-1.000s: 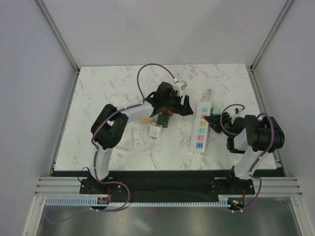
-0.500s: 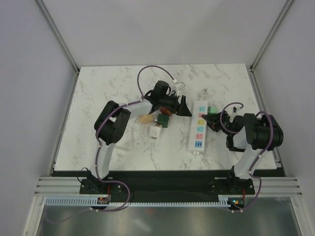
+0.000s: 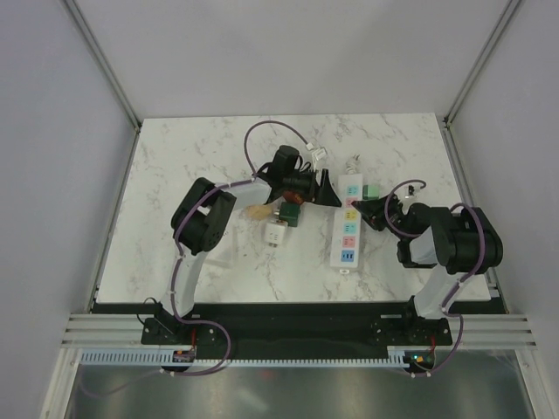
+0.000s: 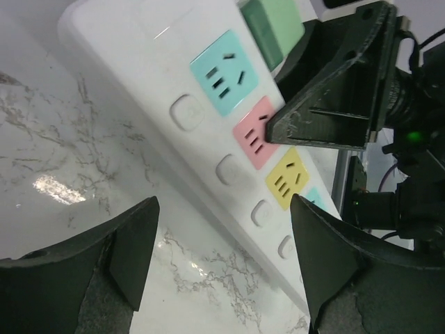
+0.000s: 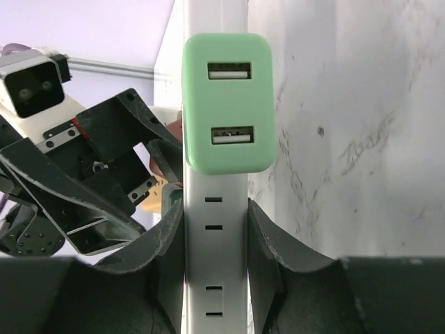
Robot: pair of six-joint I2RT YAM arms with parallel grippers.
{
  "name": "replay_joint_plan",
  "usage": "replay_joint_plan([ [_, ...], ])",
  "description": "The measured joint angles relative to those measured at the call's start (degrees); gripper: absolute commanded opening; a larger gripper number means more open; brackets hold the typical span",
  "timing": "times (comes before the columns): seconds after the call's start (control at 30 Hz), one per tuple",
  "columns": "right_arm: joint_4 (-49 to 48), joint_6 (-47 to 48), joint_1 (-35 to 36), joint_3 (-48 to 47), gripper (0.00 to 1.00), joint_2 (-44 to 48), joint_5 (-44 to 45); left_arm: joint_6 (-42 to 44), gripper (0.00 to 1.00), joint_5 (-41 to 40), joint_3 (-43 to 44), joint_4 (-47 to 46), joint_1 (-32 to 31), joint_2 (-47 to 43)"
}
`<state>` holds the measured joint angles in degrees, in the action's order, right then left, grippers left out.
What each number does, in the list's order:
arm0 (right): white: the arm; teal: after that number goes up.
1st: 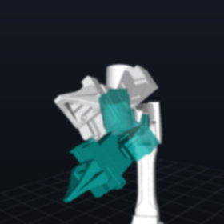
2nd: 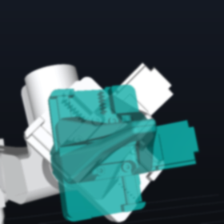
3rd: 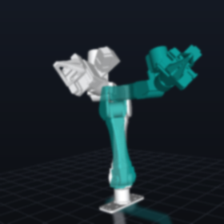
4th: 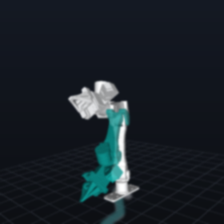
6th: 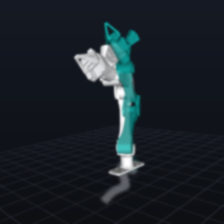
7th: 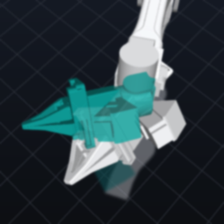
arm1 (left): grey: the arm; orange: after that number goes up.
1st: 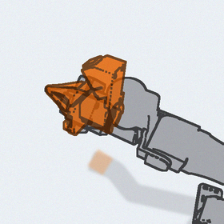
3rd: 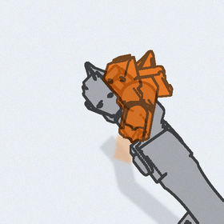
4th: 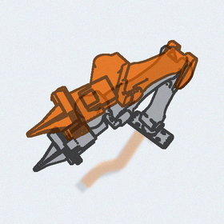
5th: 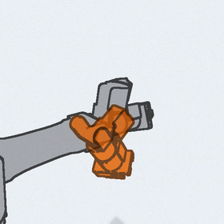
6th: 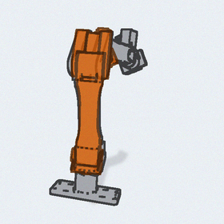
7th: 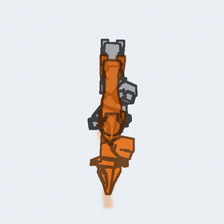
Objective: Pull the plug off the socket
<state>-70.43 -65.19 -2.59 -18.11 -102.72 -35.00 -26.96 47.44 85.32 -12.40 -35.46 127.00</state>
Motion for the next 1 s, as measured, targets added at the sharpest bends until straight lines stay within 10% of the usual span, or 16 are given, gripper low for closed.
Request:
replay_joint_plan([
  [0.53, 23.96, 17.49, -0.02, -2.67, 0.03, 10.43, 5.55, 5.22, 0.83, -12.44, -1.75, 3.69, -2.67, -3.52],
  [0.77, 30.67, 19.78, 0.13, -4.44, 0.36, 13.18, 7.78, 6.60, 0.82, -15.52, -1.75, 5.14, -4.61, -3.74],
  [0.93, 33.81, 20.94, 0.13, -4.76, 0.32, 15.06, 9.40, 6.91, 0.83, -15.98, -1.75, 5.60, -4.92, -3.74],
  [1.0, 34.25, 21.11, 0.13, -4.96, 0.13, 15.15, 9.40, 6.93, 0.83, -16.00, -1.75, 5.86, -4.90, -3.74],
])
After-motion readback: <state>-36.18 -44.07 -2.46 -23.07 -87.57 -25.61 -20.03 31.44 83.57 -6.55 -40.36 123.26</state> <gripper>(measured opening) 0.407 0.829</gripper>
